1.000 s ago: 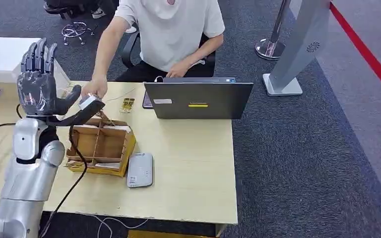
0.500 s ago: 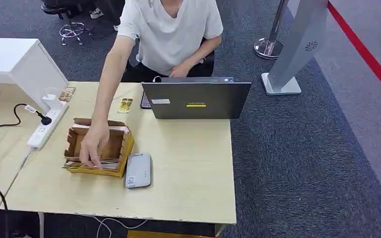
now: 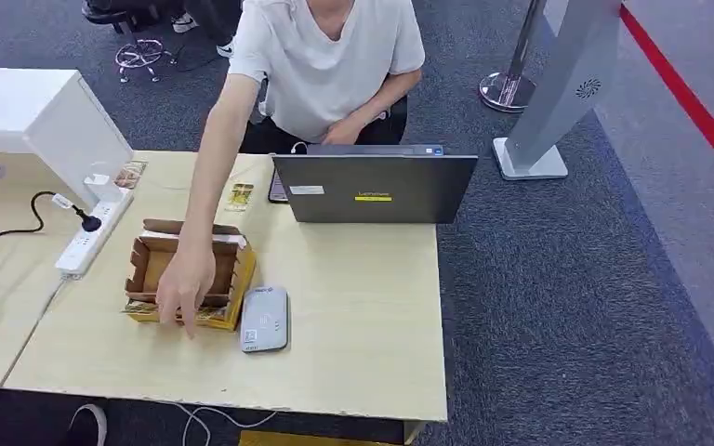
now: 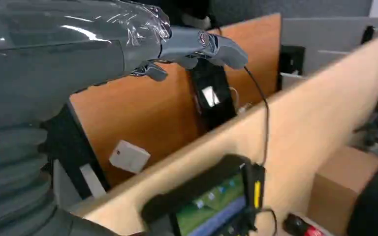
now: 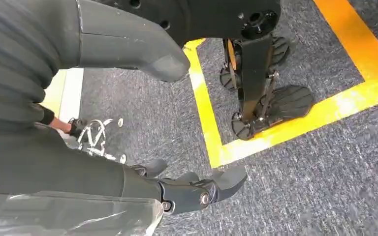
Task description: Pass the card to the sensor for recognition and then transmit it.
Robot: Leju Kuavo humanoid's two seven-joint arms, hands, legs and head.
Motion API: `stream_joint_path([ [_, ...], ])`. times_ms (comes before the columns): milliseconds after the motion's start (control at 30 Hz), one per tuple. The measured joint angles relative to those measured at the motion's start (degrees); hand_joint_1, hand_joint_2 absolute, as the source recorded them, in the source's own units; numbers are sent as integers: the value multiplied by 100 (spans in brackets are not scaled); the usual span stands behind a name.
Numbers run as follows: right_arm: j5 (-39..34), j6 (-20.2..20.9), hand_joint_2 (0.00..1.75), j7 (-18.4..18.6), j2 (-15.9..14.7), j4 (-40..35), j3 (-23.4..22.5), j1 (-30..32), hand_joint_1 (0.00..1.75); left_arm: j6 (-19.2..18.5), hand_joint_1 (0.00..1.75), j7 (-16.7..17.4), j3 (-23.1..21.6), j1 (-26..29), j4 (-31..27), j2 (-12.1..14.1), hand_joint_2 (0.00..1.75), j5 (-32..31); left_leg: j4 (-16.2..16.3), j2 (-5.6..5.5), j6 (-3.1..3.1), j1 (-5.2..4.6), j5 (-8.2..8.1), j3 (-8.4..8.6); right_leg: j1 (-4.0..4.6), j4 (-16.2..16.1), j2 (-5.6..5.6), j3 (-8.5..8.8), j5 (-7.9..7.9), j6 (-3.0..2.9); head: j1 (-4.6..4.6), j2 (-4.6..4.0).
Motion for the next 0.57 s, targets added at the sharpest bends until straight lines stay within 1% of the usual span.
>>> stream_joint_path([
  [133,11,-55,175,-2,-11,-2,-22,-2,0,24,0,-166,4,70,170,-175,175,-96,3,-5,1,3,0,0,1,0,-3,2,3,3,7,0],
  [267,17,-48,175,-9,-17,-2,-57,-1,0,39,0,-194,4,94,236,-242,175,-153,3,-5,1,4,0,1,1,0,-3,2,3,3,4,0],
  [333,28,-37,175,-18,-20,-2,-74,-1,0,15,0,-275,4,102,242,-269,175,-199,3,-5,1,6,0,2,3,1,-3,2,3,3,7,0],
  [467,46,7,175,-15,-22,-4,-114,-1,0,-103,0,-280,4,114,242,-334,175,-258,2,-5,0,7,0,2,5,1,-3,1,2,3,7,0],
  [567,59,39,175,2,-22,-4,-138,0,0,-11,0,-220,4,132,242,-470,175,-223,3,-4,0,5,0,1,4,1,-3,2,3,3,2,0],
])
